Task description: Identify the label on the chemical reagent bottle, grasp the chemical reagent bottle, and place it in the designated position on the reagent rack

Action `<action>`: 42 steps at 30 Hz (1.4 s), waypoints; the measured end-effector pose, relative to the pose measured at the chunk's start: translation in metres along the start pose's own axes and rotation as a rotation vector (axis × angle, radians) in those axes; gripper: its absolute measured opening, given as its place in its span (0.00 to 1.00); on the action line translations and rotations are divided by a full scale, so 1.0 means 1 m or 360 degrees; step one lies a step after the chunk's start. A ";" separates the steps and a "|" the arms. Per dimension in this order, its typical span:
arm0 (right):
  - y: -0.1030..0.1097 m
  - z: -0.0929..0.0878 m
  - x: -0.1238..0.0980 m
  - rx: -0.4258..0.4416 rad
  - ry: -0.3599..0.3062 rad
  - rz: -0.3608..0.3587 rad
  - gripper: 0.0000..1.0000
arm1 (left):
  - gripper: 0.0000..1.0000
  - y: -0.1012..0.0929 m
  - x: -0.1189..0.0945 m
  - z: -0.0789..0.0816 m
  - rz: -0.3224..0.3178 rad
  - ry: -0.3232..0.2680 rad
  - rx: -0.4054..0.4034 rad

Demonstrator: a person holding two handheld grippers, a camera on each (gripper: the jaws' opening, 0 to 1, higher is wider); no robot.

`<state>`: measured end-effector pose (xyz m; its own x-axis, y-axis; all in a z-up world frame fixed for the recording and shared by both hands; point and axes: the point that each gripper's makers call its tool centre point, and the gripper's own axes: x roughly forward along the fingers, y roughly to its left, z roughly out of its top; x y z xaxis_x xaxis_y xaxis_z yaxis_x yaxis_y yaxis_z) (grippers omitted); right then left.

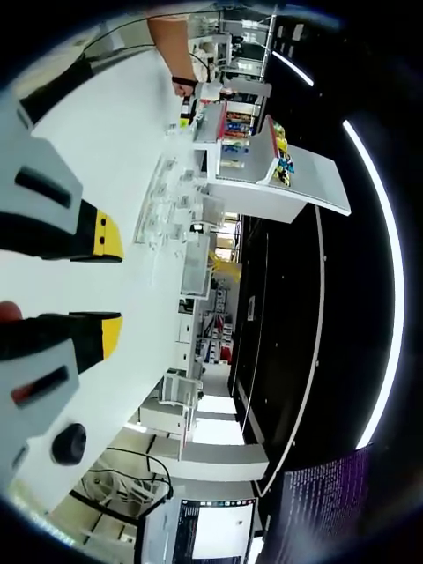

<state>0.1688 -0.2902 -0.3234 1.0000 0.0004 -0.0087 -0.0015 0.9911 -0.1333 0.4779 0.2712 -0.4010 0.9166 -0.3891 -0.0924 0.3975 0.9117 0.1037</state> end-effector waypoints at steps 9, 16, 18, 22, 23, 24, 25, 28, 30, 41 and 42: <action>-0.002 0.000 0.000 0.0005 -0.0002 -0.0008 0.22 | 0.34 0.001 0.006 -0.001 0.0009 -0.0002 -0.0018; -0.003 0.002 0.000 0.0012 -0.0012 -0.0021 0.22 | 0.34 -0.001 0.009 -0.002 0.0006 0.0004 -0.0012; -0.003 0.004 0.000 0.0012 -0.0017 -0.0022 0.22 | 0.34 -0.001 0.010 -0.001 0.0005 -0.0001 -0.0016; -0.004 0.004 -0.001 0.0011 -0.0018 -0.0025 0.22 | 0.33 -0.001 0.011 -0.002 0.0005 0.0000 -0.0019; -0.004 0.004 -0.001 0.0012 -0.0018 -0.0026 0.22 | 0.32 -0.002 0.012 -0.002 0.0002 0.0002 -0.0024; -0.004 0.003 -0.001 0.0011 -0.0016 -0.0027 0.22 | 0.32 -0.002 0.012 -0.003 0.0003 0.0001 -0.0033; -0.004 0.003 -0.001 0.0010 -0.0015 -0.0027 0.22 | 0.32 -0.002 0.012 -0.003 0.0005 0.0002 -0.0032; -0.003 0.003 0.000 0.0010 -0.0014 -0.0024 0.22 | 0.31 -0.001 0.012 -0.003 0.0015 0.0000 -0.0038; -0.003 0.005 0.000 0.0010 -0.0019 -0.0022 0.22 | 0.30 0.000 0.012 -0.003 0.0024 -0.0002 -0.0040; -0.006 0.007 -0.002 0.0012 -0.0028 -0.0036 0.22 | 0.27 0.003 0.013 -0.003 0.0044 -0.0012 -0.0058; -0.006 0.008 -0.002 0.0015 -0.0032 -0.0035 0.22 | 0.26 0.004 0.012 -0.003 0.0045 -0.0013 -0.0061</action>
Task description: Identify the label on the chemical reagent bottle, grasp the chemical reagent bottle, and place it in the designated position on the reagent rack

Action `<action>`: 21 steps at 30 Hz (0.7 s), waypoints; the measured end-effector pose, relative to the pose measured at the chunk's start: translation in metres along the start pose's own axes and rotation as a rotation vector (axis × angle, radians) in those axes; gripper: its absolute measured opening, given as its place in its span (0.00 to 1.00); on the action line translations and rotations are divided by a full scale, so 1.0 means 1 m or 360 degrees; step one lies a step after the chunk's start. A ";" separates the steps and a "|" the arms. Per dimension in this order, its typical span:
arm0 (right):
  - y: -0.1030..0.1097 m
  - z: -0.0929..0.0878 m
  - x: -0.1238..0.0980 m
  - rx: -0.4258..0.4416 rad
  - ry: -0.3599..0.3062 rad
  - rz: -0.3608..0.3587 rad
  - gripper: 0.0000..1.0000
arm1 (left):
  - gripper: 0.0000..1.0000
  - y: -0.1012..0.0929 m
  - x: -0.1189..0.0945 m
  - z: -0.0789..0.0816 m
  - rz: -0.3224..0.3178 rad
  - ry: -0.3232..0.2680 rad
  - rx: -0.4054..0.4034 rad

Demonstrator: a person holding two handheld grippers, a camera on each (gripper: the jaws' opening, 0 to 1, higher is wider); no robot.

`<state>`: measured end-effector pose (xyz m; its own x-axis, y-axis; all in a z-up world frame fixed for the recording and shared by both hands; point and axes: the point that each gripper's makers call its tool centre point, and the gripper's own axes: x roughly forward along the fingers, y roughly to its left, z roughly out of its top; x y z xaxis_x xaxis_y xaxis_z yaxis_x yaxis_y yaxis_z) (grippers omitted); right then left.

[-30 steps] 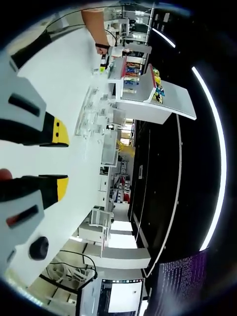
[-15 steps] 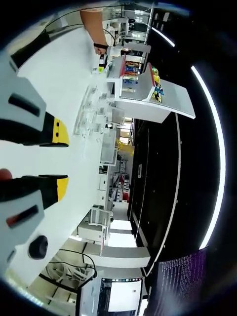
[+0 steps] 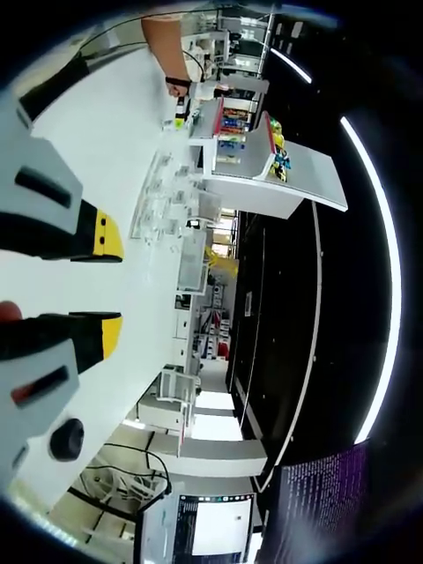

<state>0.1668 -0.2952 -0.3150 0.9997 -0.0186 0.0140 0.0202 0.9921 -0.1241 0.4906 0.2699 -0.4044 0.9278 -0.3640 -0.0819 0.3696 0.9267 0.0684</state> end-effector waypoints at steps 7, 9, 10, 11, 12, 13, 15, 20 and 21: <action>0.001 0.002 0.000 0.0000 -0.0008 0.0007 0.22 | 0.24 0.002 -0.001 0.000 0.0012 -0.0007 0.0001; 0.002 0.002 0.000 0.0003 -0.0009 0.0010 0.22 | 0.24 0.002 -0.001 -0.001 0.0014 -0.0005 0.0001; 0.002 0.002 0.000 0.0001 -0.0009 0.0010 0.22 | 0.24 0.002 -0.001 -0.001 0.0015 -0.0005 0.0000; 0.002 0.002 0.000 0.0000 -0.0008 0.0011 0.22 | 0.24 0.002 -0.001 -0.001 0.0015 -0.0006 0.0001; 0.002 0.002 0.000 -0.0001 -0.0009 0.0012 0.22 | 0.24 0.002 -0.001 -0.001 0.0015 -0.0005 0.0001; 0.003 0.002 0.000 0.0000 -0.0011 0.0012 0.22 | 0.24 0.002 -0.001 -0.001 0.0015 -0.0006 0.0004; 0.003 0.002 0.000 0.0000 -0.0010 0.0010 0.22 | 0.23 0.002 -0.001 -0.001 0.0013 -0.0006 0.0003; 0.005 0.004 0.001 -0.0003 -0.0014 0.0019 0.22 | 0.22 0.001 0.000 -0.001 0.0014 -0.0011 0.0003; 0.005 0.004 0.001 -0.0001 -0.0014 0.0020 0.22 | 0.22 0.001 0.000 -0.001 0.0014 -0.0011 0.0002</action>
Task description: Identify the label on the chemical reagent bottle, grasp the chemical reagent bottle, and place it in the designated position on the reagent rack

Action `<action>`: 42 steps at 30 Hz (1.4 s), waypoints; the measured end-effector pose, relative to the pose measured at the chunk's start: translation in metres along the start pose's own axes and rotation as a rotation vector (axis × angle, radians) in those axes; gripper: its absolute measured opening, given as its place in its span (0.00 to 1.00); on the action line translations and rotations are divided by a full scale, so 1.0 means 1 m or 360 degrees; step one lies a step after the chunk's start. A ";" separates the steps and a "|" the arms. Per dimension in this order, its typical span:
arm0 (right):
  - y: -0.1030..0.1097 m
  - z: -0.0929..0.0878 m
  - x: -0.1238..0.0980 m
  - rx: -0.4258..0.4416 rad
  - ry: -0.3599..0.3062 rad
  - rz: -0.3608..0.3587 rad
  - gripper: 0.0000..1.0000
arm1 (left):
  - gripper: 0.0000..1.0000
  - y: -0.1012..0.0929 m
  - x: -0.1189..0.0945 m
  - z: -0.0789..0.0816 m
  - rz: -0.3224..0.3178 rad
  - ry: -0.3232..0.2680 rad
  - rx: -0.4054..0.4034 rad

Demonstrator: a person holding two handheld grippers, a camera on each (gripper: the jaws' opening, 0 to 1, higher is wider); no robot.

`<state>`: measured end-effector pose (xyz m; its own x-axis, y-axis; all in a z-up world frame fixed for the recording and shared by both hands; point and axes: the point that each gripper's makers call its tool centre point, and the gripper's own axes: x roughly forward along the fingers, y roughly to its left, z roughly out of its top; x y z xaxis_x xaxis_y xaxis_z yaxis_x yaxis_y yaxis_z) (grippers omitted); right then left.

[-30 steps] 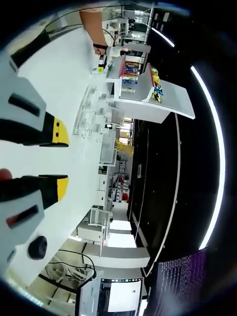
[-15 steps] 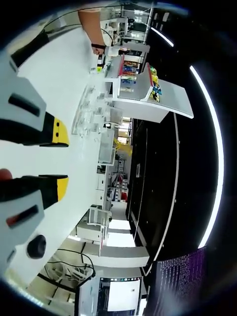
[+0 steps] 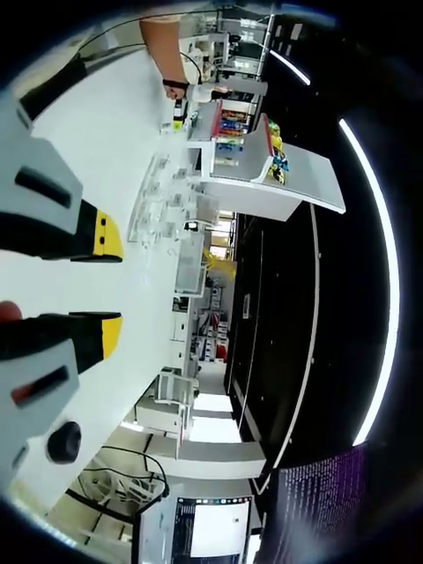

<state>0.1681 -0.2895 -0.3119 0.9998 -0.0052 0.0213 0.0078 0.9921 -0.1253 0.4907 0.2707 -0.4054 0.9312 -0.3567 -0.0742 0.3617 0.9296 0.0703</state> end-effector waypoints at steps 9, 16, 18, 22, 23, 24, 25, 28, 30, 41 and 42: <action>0.000 -0.002 0.000 0.0001 0.0009 -0.0003 0.22 | 0.20 0.001 0.001 -0.001 -0.0002 -0.0012 -0.0030; 0.001 -0.004 0.001 0.0008 0.0014 -0.0002 0.22 | 0.19 0.001 0.002 -0.001 -0.0003 -0.0021 -0.0033; 0.002 -0.006 0.002 0.0011 0.0018 -0.0001 0.22 | 0.19 0.001 0.002 -0.001 -0.0008 -0.0027 -0.0037; 0.005 -0.009 0.003 0.0011 0.0030 0.0012 0.22 | 0.19 0.003 0.001 -0.001 -0.0007 -0.0030 -0.0071; 0.006 -0.009 0.003 0.0011 0.0029 0.0014 0.22 | 0.19 0.004 0.001 -0.001 -0.0004 -0.0030 -0.0075; 0.006 -0.009 0.003 0.0013 0.0029 0.0015 0.22 | 0.18 0.004 0.001 -0.001 -0.0001 -0.0029 -0.0076; 0.006 -0.009 0.003 0.0015 0.0029 0.0017 0.22 | 0.18 0.005 0.001 -0.001 0.0001 -0.0029 -0.0073; 0.006 -0.011 0.003 0.0020 0.0034 0.0017 0.22 | 0.19 0.006 0.001 -0.001 -0.0005 -0.0027 -0.0069; 0.006 -0.012 0.003 0.0019 0.0039 0.0020 0.22 | 0.19 0.007 0.001 -0.001 -0.0005 -0.0023 -0.0066; 0.013 -0.015 0.006 0.0012 0.0053 0.0051 0.22 | 0.18 0.005 0.001 0.000 -0.0006 -0.0020 -0.0023; 0.014 -0.016 0.006 0.0012 0.0055 0.0054 0.22 | 0.18 0.005 0.001 0.000 -0.0004 -0.0018 -0.0021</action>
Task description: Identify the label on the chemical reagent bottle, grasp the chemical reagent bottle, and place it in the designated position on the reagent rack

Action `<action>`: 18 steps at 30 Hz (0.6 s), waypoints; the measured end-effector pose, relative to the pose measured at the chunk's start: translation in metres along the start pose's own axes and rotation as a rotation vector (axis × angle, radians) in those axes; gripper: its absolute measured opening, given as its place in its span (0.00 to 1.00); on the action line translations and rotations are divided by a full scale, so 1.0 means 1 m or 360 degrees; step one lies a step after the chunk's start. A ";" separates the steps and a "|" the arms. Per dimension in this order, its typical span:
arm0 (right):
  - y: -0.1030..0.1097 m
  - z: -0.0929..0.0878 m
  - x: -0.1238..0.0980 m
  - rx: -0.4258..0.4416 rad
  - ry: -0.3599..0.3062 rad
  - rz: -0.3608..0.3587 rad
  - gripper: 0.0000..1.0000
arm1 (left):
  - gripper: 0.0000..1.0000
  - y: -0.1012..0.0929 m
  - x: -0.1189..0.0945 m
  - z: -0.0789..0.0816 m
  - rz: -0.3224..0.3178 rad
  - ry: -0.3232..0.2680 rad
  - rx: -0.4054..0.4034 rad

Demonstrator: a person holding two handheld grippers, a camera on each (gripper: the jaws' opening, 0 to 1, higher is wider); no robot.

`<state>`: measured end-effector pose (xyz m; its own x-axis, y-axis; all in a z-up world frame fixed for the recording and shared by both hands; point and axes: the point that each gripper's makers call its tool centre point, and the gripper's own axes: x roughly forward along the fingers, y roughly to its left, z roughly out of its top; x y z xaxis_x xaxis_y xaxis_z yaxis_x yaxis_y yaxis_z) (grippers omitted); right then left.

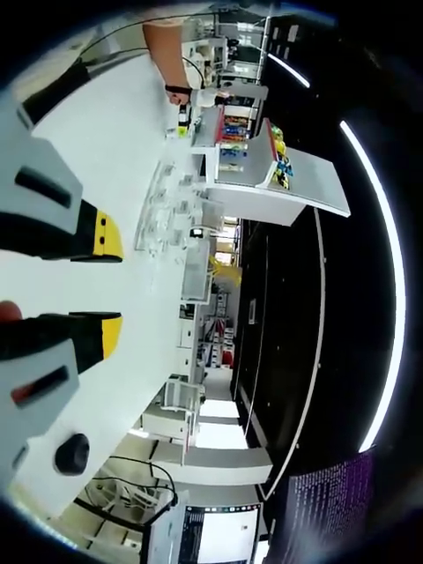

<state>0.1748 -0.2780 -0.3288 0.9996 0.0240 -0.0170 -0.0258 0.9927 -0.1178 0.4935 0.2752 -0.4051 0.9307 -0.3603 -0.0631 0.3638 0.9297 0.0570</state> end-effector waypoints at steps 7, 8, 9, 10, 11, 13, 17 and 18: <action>0.007 -0.003 0.003 -0.0008 0.0014 0.0030 0.22 | 0.18 0.002 -0.003 0.002 0.0005 0.0006 0.0022; 0.007 -0.003 0.003 -0.0010 0.0014 0.0035 0.22 | 0.18 0.002 -0.003 0.003 0.0008 0.0003 0.0022; 0.008 -0.004 0.003 -0.0013 0.0016 0.0036 0.22 | 0.18 0.002 -0.004 0.004 0.0008 0.0002 0.0023; 0.008 -0.004 0.003 -0.0013 0.0017 0.0038 0.22 | 0.18 0.002 -0.004 0.006 0.0006 0.0001 0.0024; 0.008 -0.005 0.003 -0.0012 0.0017 0.0040 0.22 | 0.18 0.001 -0.005 0.008 0.0002 -0.0003 0.0028; 0.008 -0.006 0.003 -0.0009 0.0022 0.0042 0.22 | 0.18 -0.001 -0.005 0.013 -0.0005 -0.0015 0.0036; 0.010 -0.008 0.002 -0.0011 0.0028 0.0048 0.22 | 0.18 -0.008 -0.005 0.023 -0.0021 -0.0030 0.0051; 0.010 -0.008 0.002 -0.0013 0.0028 0.0050 0.22 | 0.18 -0.010 -0.006 0.027 -0.0027 -0.0037 0.0051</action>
<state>0.1768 -0.2690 -0.3379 0.9979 0.0533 -0.0380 -0.0577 0.9905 -0.1250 0.4859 0.2662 -0.3786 0.9249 -0.3781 -0.0410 0.3803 0.9207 0.0883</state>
